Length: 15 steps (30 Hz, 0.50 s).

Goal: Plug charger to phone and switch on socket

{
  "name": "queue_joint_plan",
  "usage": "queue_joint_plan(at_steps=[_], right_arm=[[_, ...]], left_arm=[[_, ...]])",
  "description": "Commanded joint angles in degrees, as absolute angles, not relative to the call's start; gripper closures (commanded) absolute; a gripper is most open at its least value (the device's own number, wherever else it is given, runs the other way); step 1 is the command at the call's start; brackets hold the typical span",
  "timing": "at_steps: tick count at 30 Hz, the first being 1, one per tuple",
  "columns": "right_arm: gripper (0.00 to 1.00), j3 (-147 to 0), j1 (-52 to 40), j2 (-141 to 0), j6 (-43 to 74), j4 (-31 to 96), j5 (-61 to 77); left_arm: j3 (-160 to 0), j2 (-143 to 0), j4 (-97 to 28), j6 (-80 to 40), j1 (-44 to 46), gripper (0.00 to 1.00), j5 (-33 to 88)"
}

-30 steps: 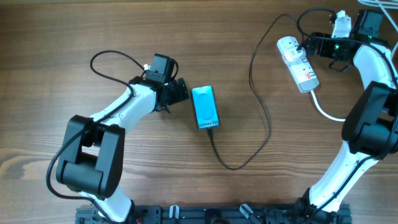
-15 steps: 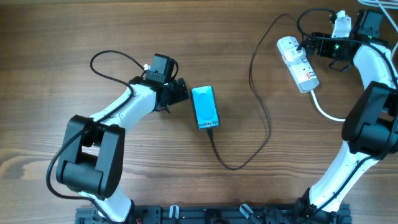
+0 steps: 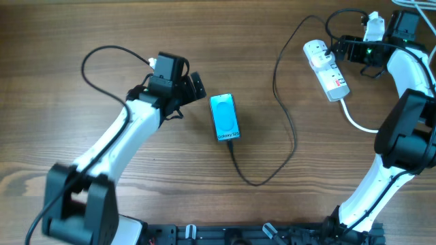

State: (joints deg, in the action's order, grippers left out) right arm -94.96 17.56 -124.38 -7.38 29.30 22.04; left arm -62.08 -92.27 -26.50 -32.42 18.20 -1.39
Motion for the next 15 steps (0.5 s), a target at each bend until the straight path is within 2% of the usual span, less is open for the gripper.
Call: queue_joint_plan(at_steps=[1,12,15], right_arm=[[0.0,-95.1,17.1,-123.4,-7.3,29.1,22.7],[0.0,-95.1,17.1,-123.4,-7.4,29.1,22.7],[0.0,-95.1,17.1,-123.4,-7.4,29.1,22.7]], left_arm=[[-61.8,-86.3,-26.6,-32.1,18.1,0.0,-9.5],[-61.8,-81.4,-36.1,-31.7,18.1,0.0,-14.9],[-60.3,-81.4,-33.4,-31.7,18.1,0.0,-14.9]])
